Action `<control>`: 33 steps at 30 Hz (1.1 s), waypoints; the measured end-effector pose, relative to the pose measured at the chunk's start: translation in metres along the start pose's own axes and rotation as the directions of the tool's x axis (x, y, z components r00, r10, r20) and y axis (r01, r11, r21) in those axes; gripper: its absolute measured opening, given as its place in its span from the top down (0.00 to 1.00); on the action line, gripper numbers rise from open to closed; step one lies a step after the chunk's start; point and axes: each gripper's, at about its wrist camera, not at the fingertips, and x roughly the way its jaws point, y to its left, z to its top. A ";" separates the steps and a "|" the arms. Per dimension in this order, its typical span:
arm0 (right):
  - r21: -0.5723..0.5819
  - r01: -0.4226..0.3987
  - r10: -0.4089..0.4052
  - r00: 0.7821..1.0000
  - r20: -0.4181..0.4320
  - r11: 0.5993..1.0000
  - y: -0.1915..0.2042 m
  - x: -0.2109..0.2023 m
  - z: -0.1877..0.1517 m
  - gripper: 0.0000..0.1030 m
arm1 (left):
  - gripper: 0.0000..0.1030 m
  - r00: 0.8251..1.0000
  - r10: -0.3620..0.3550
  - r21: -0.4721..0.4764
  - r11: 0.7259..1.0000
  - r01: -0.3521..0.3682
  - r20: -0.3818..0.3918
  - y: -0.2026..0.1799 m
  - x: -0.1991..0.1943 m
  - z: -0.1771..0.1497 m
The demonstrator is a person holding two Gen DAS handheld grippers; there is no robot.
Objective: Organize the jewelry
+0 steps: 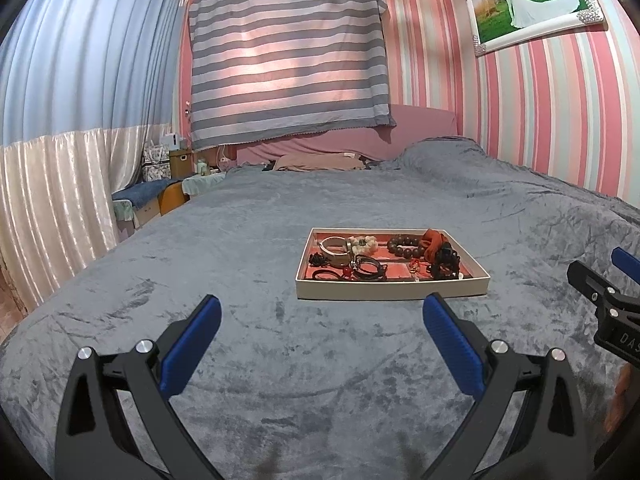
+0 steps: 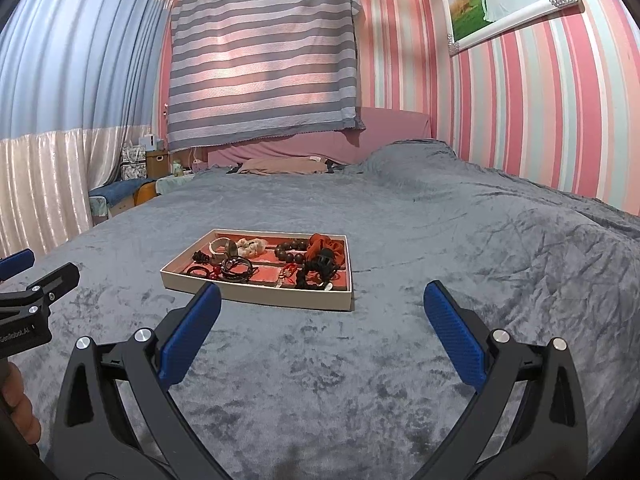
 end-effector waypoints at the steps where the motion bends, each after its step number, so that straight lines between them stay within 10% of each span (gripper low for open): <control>1: 0.000 0.000 0.000 1.000 -0.001 1.000 0.000 0.000 -0.001 0.04 | 0.04 1.000 0.000 0.001 1.000 0.000 0.000 0.000 0.000 0.000; 33: 0.003 0.001 0.000 1.000 -0.009 1.000 0.001 0.001 -0.005 0.04 | 0.04 1.000 0.015 0.010 1.000 -0.015 0.000 -0.003 -0.002 -0.005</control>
